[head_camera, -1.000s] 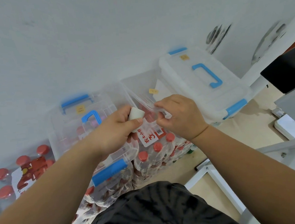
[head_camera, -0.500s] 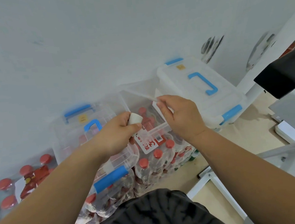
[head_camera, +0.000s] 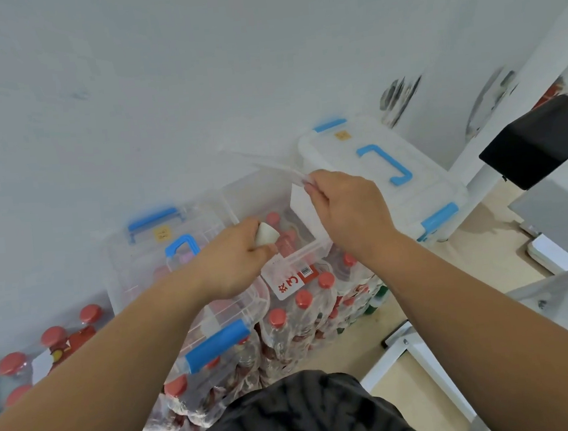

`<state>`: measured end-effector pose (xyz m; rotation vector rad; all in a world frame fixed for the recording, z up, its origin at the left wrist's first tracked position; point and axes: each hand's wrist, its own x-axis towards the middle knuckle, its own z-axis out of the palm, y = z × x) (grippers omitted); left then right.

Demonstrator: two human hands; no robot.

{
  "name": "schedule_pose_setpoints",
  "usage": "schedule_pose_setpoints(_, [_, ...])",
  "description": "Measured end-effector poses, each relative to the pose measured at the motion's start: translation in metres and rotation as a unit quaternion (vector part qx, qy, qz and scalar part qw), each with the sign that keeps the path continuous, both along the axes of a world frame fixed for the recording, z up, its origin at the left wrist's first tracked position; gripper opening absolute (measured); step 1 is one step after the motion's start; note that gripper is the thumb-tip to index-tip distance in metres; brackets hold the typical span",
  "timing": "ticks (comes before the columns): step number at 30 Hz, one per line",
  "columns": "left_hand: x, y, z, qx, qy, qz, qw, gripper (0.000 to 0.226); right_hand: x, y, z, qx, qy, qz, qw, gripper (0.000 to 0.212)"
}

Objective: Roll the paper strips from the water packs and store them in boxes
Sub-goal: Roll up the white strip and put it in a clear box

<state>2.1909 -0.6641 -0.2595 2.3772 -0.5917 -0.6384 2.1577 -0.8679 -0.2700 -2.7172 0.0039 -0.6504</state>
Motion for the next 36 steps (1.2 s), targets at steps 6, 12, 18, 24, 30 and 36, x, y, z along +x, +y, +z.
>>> schedule_pose_setpoints(6, [-0.001,-0.001,0.004,-0.001,0.005,-0.017,1.000,0.016,-0.001,-0.005,0.006,0.137,-0.039,-0.033,0.989,0.025])
schedule_pose_setpoints(12, [-0.001,-0.008,0.009,-0.049,0.013,-0.007,0.999,0.012,-0.008,-0.031,0.020,0.411,-0.086,-0.121,0.900,0.014])
schedule_pose_setpoints(18, [-0.006,-0.039,0.015,-0.121,0.023,-0.001,0.992,0.008,-0.017,-0.080,0.018,0.544,-0.115,-0.257,0.790,0.041])
schedule_pose_setpoints(24, [-0.008,-0.063,0.004,-0.121,0.042,0.020,0.992,0.006,-0.029,-0.115,-0.007,0.300,-0.016,-0.335,0.893,0.063])
schedule_pose_setpoints(30, [-0.006,-0.062,-0.001,-0.132,0.063,0.068,0.987,0.012,-0.027,-0.131,-0.022,0.176,0.108,-0.327,0.922,0.051])
schedule_pose_setpoints(36, [0.002,-0.049,0.001,-0.164,0.100,0.112,0.975,0.020,-0.025,-0.113,-0.007,0.149,0.066,-0.304,0.939,0.041])
